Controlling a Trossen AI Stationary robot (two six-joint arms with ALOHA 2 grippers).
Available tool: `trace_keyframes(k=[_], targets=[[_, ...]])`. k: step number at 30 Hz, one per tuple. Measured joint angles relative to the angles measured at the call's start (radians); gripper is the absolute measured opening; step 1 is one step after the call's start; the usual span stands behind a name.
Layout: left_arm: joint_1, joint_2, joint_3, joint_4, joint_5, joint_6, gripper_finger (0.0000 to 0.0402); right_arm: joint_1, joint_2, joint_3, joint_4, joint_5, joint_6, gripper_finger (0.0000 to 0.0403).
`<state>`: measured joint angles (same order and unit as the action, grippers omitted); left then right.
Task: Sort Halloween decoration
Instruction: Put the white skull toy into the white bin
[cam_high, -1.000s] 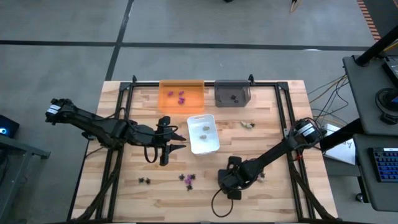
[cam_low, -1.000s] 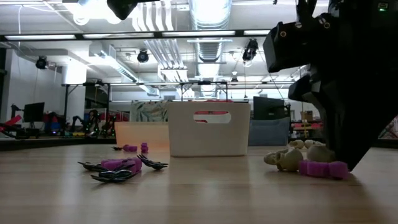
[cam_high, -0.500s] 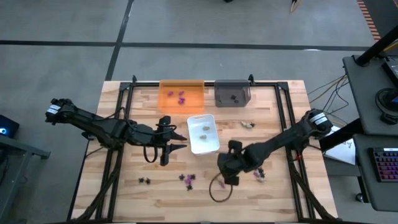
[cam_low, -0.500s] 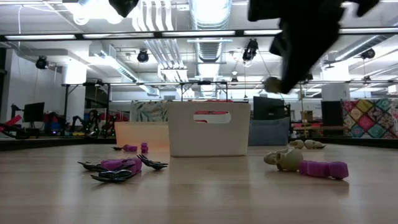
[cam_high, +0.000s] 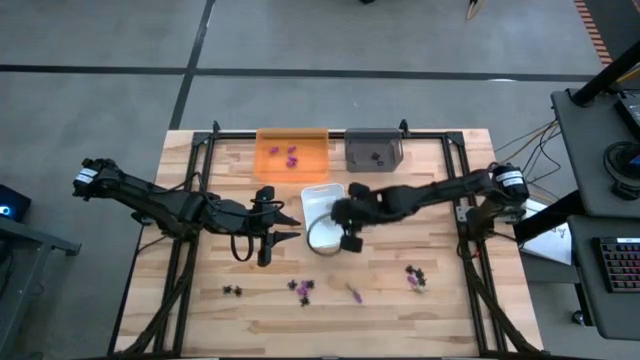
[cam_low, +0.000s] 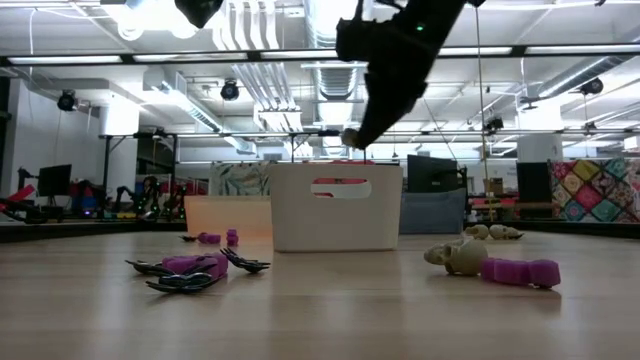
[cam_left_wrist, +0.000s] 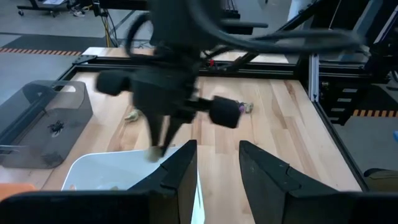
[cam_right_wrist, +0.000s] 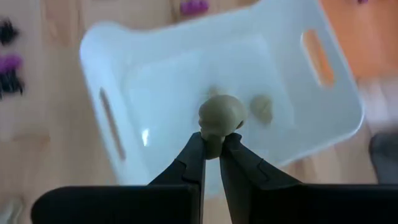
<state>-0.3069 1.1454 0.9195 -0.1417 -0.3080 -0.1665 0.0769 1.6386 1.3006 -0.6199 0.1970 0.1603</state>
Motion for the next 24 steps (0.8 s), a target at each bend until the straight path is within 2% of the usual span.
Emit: trace_keyframes(k=[10, 17, 24], targets=[[0.0, 0.0, 0.0, -0.001, 0.0, 0.0, 0.0102, -0.134, 0.08, 0.0, 0.258, -0.122, -0.153, 0.0028], [0.0, 0.0, 0.0, -0.011, 0.0, -0.003, 0.0102, -0.156, 0.143, 0.0, 0.272, -0.107, -0.213, 0.003], [0.0, 0.0, 0.0, -0.013, -0.021, -0.005, 0.0102, -0.156, 0.15, 0.0, 0.271, -0.092, -0.213, 0.0081]])
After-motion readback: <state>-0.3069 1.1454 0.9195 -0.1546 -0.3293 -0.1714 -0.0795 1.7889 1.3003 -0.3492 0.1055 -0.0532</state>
